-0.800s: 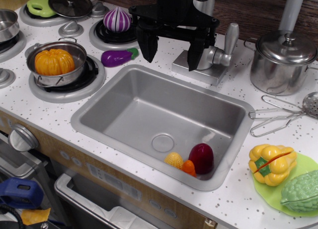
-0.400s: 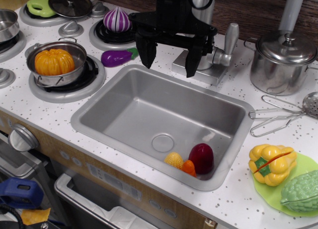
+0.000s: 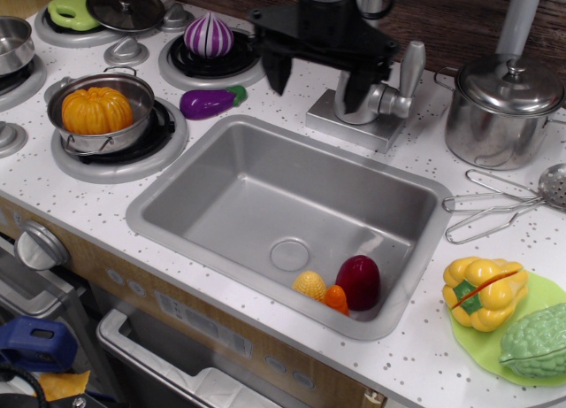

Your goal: Turn faucet front to left

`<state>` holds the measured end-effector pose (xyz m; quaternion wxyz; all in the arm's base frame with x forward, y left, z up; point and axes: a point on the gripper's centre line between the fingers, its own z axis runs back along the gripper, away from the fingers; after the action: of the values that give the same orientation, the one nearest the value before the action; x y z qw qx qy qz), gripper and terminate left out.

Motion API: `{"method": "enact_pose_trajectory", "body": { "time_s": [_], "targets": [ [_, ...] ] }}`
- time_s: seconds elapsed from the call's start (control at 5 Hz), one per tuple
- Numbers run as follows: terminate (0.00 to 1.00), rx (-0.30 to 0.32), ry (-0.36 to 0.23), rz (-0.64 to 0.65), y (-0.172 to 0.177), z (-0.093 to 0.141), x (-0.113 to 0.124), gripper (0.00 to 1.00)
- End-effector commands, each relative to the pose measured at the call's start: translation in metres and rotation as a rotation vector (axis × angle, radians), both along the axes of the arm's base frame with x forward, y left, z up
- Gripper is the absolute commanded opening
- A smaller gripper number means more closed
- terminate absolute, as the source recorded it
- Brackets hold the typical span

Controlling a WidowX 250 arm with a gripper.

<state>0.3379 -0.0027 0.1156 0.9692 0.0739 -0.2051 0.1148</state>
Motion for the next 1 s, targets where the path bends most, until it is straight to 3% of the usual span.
{"method": "enact_pose_trajectory", "body": {
  "time_s": [0.0, 0.2, 0.4, 0.8],
  "targets": [
    [0.0, 0.064, -0.139, 0.031, -0.004, 0.016, 0.035, 1.0],
    [0.0, 0.1, -0.167, 0.036, 0.002, 0.015, 0.044, 1.0],
    [0.0, 0.107, -0.16, 0.02, 0.013, 0.017, 0.046, 0.0],
    [0.0, 0.145, -0.172, -0.033, 0.055, 0.022, 0.052, 0.0]
  ]
}}
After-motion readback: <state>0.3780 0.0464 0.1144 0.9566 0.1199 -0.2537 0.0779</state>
